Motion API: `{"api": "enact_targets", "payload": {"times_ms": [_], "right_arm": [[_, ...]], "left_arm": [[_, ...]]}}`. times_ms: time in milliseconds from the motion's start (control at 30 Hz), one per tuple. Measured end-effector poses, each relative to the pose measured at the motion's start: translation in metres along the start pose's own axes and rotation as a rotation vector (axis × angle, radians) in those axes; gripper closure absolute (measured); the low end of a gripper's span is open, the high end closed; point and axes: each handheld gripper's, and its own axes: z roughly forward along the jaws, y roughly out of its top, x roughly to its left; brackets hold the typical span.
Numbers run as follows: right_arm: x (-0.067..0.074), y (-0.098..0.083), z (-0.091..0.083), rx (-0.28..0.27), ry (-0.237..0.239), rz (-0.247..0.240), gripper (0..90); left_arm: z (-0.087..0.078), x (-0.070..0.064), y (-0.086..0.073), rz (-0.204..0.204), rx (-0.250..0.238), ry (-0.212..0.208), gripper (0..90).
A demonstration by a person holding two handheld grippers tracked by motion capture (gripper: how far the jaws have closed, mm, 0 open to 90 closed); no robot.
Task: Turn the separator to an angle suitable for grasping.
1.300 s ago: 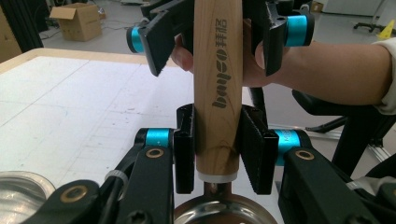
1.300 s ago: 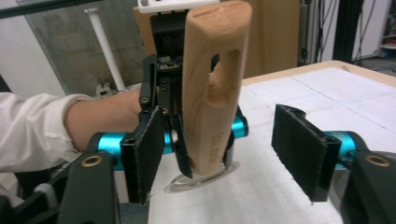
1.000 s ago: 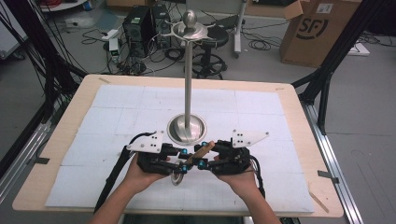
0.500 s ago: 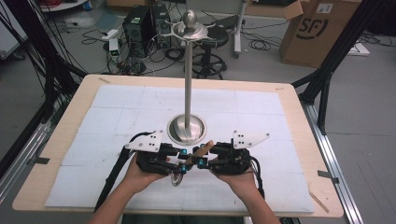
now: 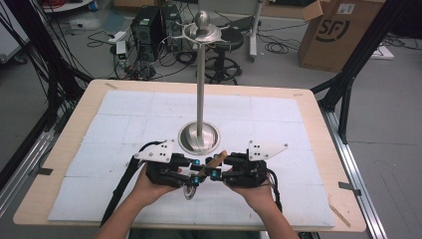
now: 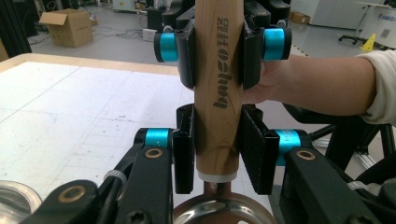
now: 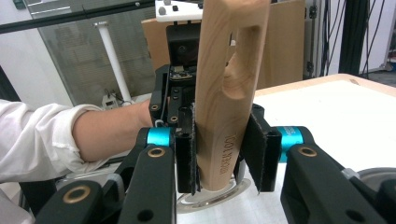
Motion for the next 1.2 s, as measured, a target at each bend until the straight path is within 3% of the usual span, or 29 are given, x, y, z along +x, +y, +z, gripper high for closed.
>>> {"api": "enact_targets", "payload": {"times_ms": [67,167,367,467,500,567,600,633,667,700,967,1100,1200], "right_arm": [[0.000,0.000,0.000,-0.004,0.001,0.002,68.0],[0.001,0.002,-0.002,-0.012,0.001,-0.003,68.0],[-0.003,0.003,-0.013,-0.020,-0.046,-0.003,68.0],[-0.005,0.004,-0.019,-0.018,-0.072,-0.001,68.0],[-0.005,0.004,-0.019,-0.018,-0.072,-0.001,68.0],[-0.007,0.007,-0.024,-0.012,-0.094,0.004,68.0],[-0.007,0.008,-0.026,-0.007,-0.101,0.002,68.0],[-0.008,0.010,-0.027,0.001,-0.109,-0.003,68.0],[-0.008,0.010,-0.027,0.001,-0.109,-0.003,68.0],[-0.009,0.012,-0.031,0.018,-0.130,-0.010,68.0],[-0.015,0.021,-0.047,0.059,-0.175,-0.006,68.0],[-0.022,0.037,-0.049,0.101,-0.205,-0.012,67.9],[-0.026,0.046,-0.047,0.120,-0.216,-0.021,67.9]], "left_arm": [[0.000,0.000,0.000,-0.002,0.001,0.006,57.4],[-0.001,0.001,0.000,-0.016,0.008,-0.004,55.5],[-0.017,0.006,0.001,-0.042,0.006,0.054,46.4],[-0.033,0.010,0.001,-0.046,-0.004,0.105,43.8],[-0.039,0.011,0.001,-0.039,0.015,0.131,43.8],[-0.055,0.013,0.000,-0.032,0.079,0.241,39.8],[-0.055,0.013,0.000,-0.032,0.079,0.241,38.4],[-0.064,0.015,-0.001,-0.040,0.106,0.282,37.3],[-0.064,0.015,-0.001,-0.040,0.106,0.282,36.3],[-0.072,0.017,-0.003,-0.050,0.120,0.313,34.8],[-0.090,0.025,-0.010,-0.087,0.110,0.380,24.5],[-0.097,0.026,-0.013,-0.083,0.130,0.409,17.2],[-0.107,0.026,-0.013,-0.081,0.113,0.440,15.1]]}}
